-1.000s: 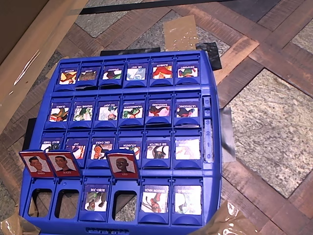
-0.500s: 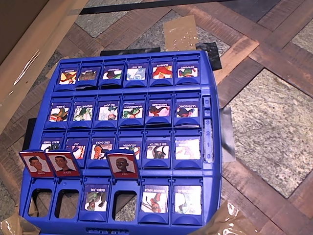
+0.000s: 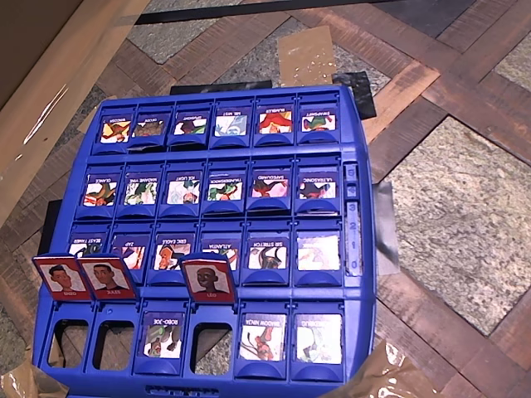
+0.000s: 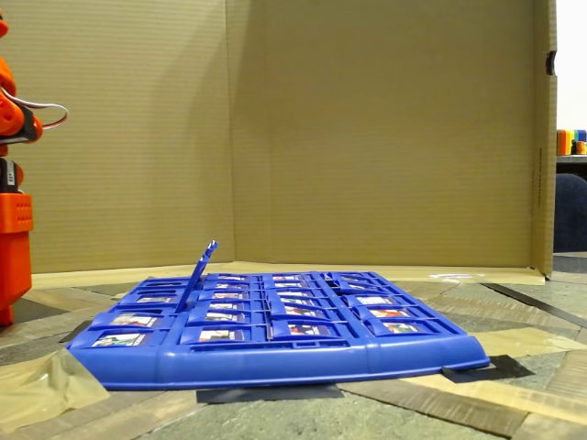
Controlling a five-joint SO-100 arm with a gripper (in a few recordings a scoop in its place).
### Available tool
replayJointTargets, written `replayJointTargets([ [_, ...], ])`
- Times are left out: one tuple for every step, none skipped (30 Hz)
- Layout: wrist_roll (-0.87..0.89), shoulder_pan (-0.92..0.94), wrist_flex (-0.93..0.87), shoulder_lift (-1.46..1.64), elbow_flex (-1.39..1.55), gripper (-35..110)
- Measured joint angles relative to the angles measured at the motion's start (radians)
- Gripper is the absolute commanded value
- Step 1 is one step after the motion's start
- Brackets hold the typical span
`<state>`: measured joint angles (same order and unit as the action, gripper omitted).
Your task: Flip A5.
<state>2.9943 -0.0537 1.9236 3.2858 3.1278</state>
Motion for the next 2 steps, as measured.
replayJointTargets([
  [0.000,0.000,0.000,0.000,0.000,0],
  [0.000,0.000,0.000,0.000,0.000,0],
])
